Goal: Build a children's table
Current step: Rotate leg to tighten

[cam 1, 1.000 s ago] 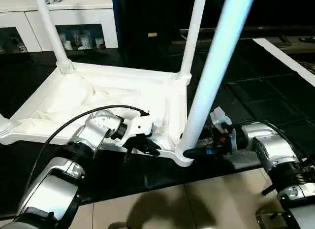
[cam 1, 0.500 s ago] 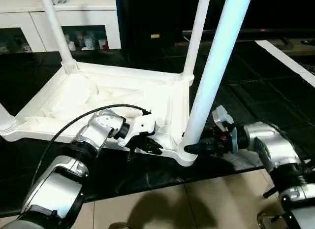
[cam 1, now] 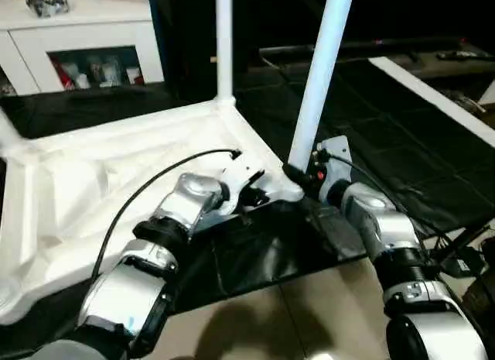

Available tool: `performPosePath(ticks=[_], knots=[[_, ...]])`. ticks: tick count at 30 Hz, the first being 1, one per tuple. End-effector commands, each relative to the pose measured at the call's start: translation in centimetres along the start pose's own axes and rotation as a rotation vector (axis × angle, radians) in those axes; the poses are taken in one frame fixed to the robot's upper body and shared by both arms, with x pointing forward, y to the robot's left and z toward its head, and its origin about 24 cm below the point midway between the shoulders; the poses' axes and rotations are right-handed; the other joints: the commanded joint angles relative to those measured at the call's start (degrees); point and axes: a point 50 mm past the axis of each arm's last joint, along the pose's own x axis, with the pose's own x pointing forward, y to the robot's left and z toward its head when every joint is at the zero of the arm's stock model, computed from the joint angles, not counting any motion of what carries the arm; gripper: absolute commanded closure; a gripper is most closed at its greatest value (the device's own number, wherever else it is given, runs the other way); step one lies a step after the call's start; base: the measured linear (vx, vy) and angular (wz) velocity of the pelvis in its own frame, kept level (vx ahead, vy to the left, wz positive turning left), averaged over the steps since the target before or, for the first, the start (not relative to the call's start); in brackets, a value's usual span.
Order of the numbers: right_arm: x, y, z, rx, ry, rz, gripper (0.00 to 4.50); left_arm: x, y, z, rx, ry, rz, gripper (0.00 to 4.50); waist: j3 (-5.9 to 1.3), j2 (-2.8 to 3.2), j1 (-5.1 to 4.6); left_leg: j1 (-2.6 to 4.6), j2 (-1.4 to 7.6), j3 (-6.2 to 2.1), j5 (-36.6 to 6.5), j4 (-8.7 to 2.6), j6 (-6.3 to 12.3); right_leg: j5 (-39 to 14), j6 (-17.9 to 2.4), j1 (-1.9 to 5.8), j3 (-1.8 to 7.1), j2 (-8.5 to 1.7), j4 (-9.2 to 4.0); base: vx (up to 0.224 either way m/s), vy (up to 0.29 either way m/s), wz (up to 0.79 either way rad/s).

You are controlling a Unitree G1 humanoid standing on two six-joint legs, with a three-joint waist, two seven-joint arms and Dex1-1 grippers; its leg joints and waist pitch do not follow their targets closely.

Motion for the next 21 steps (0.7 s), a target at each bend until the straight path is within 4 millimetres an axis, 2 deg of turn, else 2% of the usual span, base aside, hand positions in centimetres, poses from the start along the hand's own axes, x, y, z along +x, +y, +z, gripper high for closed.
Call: performPosePath(ticks=[1,2,3,5,9,10,12,13,15,16,19,21], knots=[[2.2,5.4,-1.6,0.04,0.065,0.206,1.98,1.5,-1.9,5.2,0.077,-0.173,-0.036,4.5,-3.93,-0.33,0.21,-0.27,0.28,0.12,-14.1,-3.75,2.49,-19.0,-9.4,2.9,1.81,-2.41,-5.06,0.0,0.0,0.0],[2.0,5.0,-1.4,0.029,0.046,0.208,1.82,1.1,-1.6,4.8,0.117,-0.15,-0.039,4.5,-4.01,-0.4,0.35,-0.23,0.3,0.27,-12.5,-3.63,2.9,-16.0,-10.5,3.02,1.93,-2.46,-4.75,0.0,0.0,0.0],[2.0,4.8,-1.4,0.023,0.043,0.209,1.82,1.0,-1.5,4.6,0.126,-0.143,-0.039,4.5,-4.05,-0.39,0.4,-0.22,0.33,0.28,-12.0,-3.62,3.08,-15.1,-10.8,3.1,1.95,-2.5,-4.68,0.0,0.0,0.0],[1.7,4.3,-1.5,0.001,0.036,0.211,1.48,0.6,-1.1,4.1,0.134,-0.124,-0.04,4.5,-4.11,-0.31,0.41,-0.41,0.31,0.34,-10.4,-3.52,3.66,-12.2,-11.7,3.39,1.99,-2.52,-4.35,0.0,0.0,0.0],[0.1,2.4,-1.8,-0.043,0.025,0.26,1.25,-0.6,-0.4,2.8,0.173,-0.118,-0.105,4.5,-4.47,-0.34,0.51,-0.66,0.35,0.32,-7.5,-3.24,4.92,-6.6,-13.2,3.73,2.0,-2.48,-3.64,0.0,0.0,0.0],[0.1,2.4,-1.8,-0.043,0.025,0.26,1.02,-0.6,-0.4,2.8,0.173,-0.118,-0.105,4.5,-4.45,-0.33,0.47,-0.77,0.32,0.38,-6.7,-3.13,5.67,-4.4,-14.0,3.77,1.98,-2.37,-3.4,0.0,0.0,0.0],[-0.8,1.5,-1.7,-0.066,0.023,0.29,0.94,-1.2,-0.2,2.2,0.209,-0.112,-0.144,4.5,-4.29,-0.39,0.47,-0.75,0.37,0.49,-7.7,-3.09,6.32,-4.7,-14.5,3.77,1.95,-2.41,-3.56,0.0,0.0,0.0],[-1.9,0.6,-1.6,-0.091,0.018,0.336,0.88,-1.9,0.0,1.4,0.235,-0.09,-0.193,4.5,-4.26,-0.41,0.57,-0.69,0.46,0.46,-8.2,-3.14,6.35,-5.7,-14.5,3.73,1.96,-2.56,-3.69,0.0,0.0,0.0],[-2.8,-0.1,-1.3,-0.105,0.012,0.38,0.57,-2.5,0.0,0.9,0.267,-0.074,-0.25,4.5,-4.22,-0.27,0.89,-0.6,0.63,0.52,-8.7,-3.15,6.47,-6.2,-14.7,3.75,1.96,-2.49,-3.68,0.0,0.0,0.0],[-3.7,-0.8,-0.9,-0.123,0.01,0.428,0.5,-3.1,0.0,0.3,0.293,-0.053,-0.311,4.5,-4.14,-0.19,1.07,-0.49,0.81,0.55,-9.4,-3.21,6.32,-7.0,-14.8,3.64,1.89,-2.43,-3.68,0.0,0.0,0.0],[-4.7,-1.5,-0.5,-0.163,0.026,0.493,0.25,-3.8,0.0,-0.4,0.319,-0.022,-0.372,4.5,-4.06,0.0,1.62,-0.22,1.05,0.64,-10.9,-3.17,5.55,-8.1,-15.2,3.33,1.98,-2.49,-3.64,0.0,0.0,0.0],[-5.7,-1.9,-0.4,-0.218,0.069,0.579,0.06,-4.3,0.0,-0.9,0.368,-0.004,-0.429,4.5,-3.99,-0.08,2.0,0.02,1.1,0.74,-12.0,-3.18,5.32,-9.1,-15.1,3.17,2.04,-2.38,-3.73,0.0,0.0,0.0]])
